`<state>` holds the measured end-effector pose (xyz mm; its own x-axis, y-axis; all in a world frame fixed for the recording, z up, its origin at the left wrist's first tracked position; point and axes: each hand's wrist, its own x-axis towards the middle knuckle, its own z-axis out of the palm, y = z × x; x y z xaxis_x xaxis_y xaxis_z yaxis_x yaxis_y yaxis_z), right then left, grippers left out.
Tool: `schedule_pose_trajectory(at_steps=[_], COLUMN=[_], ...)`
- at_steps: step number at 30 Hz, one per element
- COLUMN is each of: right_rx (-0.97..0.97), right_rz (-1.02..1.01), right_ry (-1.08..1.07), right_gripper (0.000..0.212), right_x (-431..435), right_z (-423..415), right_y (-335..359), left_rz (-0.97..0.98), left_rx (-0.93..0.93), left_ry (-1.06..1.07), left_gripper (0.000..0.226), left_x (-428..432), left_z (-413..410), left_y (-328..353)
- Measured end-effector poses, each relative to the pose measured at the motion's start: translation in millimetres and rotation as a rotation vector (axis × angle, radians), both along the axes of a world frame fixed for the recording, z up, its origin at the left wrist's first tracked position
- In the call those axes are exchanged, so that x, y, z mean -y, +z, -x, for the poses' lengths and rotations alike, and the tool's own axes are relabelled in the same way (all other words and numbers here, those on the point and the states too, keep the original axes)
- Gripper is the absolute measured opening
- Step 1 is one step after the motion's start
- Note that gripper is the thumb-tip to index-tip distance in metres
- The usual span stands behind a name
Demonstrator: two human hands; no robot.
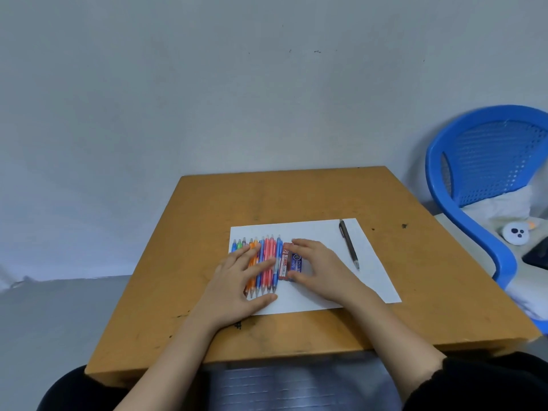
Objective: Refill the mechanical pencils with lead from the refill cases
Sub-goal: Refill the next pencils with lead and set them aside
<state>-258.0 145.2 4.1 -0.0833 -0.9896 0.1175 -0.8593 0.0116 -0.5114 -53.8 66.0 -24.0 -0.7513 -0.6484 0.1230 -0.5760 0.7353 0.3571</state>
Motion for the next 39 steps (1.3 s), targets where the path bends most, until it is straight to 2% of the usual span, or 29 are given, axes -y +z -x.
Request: schedule_pose_trajectory(at_steps=[4, 11, 16, 22, 29, 32, 36, 39], right_rx=[-0.005, 0.025, 0.010, 0.007, -0.017, -0.013, -0.089, -0.134], right_rz=[-0.084, -0.109, -0.094, -0.092, -0.032, -0.073, -0.289, -0.340], right_ry=[0.073, 0.145, 0.166, 0.199, 0.117, 0.075, 0.035, 0.029], right_gripper=[0.054, 0.052, 0.051, 0.049, 0.048, 0.055, 0.084, 0.087], right_x=[7.9, 15.6, 15.5, 12.7, 25.5, 39.0, 59.2, 69.6], right_z=[-1.6, 5.9, 7.6, 6.1, 0.4, -0.8, 1.5, 2.3], right_y=[-4.2, -0.8, -1.2, -0.3, 11.3, 18.4, 22.3, 22.8], left_rz=[-0.007, 0.011, 0.097, 0.273, 0.307, 0.322, 0.339, 0.356], left_rx=[-0.013, -0.051, -0.048, -0.188, -0.219, -0.235, -0.268, -0.284], left_ry=[0.033, 0.072, 0.070, 0.090, 0.092, 0.092, 0.091, 0.095], left_gripper=[0.095, 0.096, 0.085, 0.066, 0.064, 0.062, 0.059, 0.058], left_x=[-1.1, -0.6, -4.1, -5.6, -6.0, -5.9, -5.4, -5.2], left_z=[1.3, 1.4, 0.4, -0.8, -0.3, 0.2, 0.6, 0.6], left_y=[-0.3, -2.6, -0.8, -5.2, -6.4, -7.4, -8.8, -9.2])
